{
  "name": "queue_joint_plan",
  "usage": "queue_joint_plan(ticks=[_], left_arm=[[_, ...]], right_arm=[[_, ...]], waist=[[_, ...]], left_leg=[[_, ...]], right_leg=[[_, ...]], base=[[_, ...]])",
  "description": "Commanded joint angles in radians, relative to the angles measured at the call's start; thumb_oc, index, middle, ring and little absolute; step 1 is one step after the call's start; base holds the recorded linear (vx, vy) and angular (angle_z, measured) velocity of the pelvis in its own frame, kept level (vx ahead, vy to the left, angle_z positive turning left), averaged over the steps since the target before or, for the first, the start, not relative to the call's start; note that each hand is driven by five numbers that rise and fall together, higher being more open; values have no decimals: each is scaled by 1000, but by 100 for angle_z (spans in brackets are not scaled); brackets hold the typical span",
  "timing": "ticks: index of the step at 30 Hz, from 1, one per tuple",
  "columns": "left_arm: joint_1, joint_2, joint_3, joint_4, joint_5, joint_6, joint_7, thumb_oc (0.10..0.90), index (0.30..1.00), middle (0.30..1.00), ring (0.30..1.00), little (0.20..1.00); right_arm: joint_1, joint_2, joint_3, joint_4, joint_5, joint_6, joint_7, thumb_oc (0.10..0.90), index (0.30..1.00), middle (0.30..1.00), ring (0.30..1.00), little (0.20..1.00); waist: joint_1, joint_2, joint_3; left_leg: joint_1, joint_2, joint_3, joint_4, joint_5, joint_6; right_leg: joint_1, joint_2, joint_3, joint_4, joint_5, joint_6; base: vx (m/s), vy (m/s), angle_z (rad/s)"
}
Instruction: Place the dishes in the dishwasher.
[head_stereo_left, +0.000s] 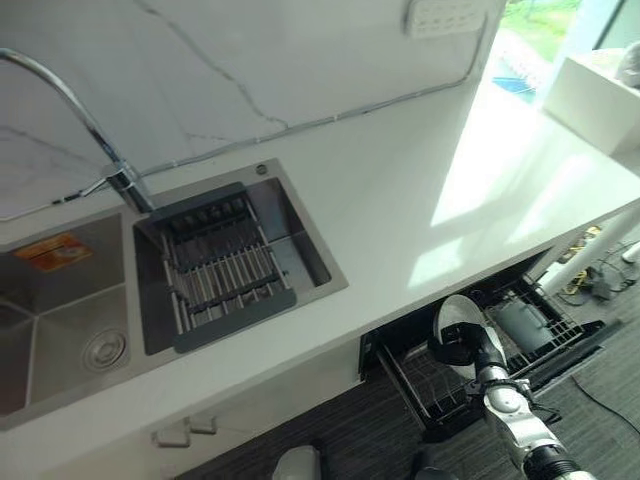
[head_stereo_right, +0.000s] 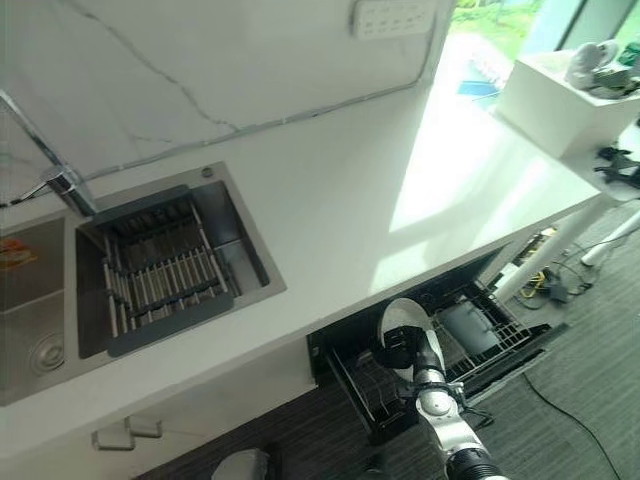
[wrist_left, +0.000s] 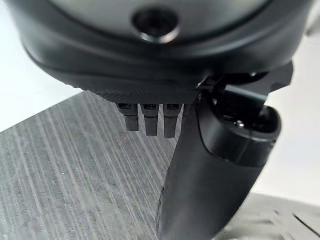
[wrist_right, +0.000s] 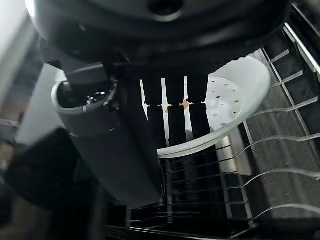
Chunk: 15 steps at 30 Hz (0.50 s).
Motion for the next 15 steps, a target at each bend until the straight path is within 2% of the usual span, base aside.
queue_joint_plan(ticks=[1,6,8,11,15], left_arm=[[-8,59,-34,6,-12,5,-8,800,900,900,900,900],[-47,87,-53,8,-14,-25,-25,800,900,900,900,900],[-81,108,-73,4,-30,-56,-33,800,900,900,900,900],[-124,123,-94,7,-60,-82,-37,800,900,900,900,900],[-156,131,-107,10,-36,-113,-23,800,900,900,900,900]], right_arm=[[-165,-28,34,-34,-112,-37,-10,400,300,300,300,300],[-303,-53,82,121,-192,-10,-20,400,300,300,300,300],[-391,-89,106,213,-203,15,-17,400,300,300,300,300],[-498,-133,108,324,-208,-6,-14,400,300,300,300,300],[-577,-140,119,361,-185,7,-4,400,300,300,300,300]], waist=[[27,-7,-25],[52,20,25],[63,50,70],[72,90,131],[78,103,170]], left_leg=[[33,6,-39,-64,-77,-41],[-15,-19,-56,-64,-58,-37],[-52,-35,-61,-64,-42,-33],[-108,-55,-62,-64,-20,-27],[-149,-61,-58,-64,-10,-25]], right_leg=[[-31,-43,1,115,-160,27],[-64,-69,-8,115,-135,33],[-94,-84,-9,115,-118,39],[-146,-96,-4,115,-97,44],[-183,-99,-1,115,-85,45]], base=[[-59,-1,23],[-98,7,21],[-202,48,21],[-204,33,16],[-128,-36,0]])
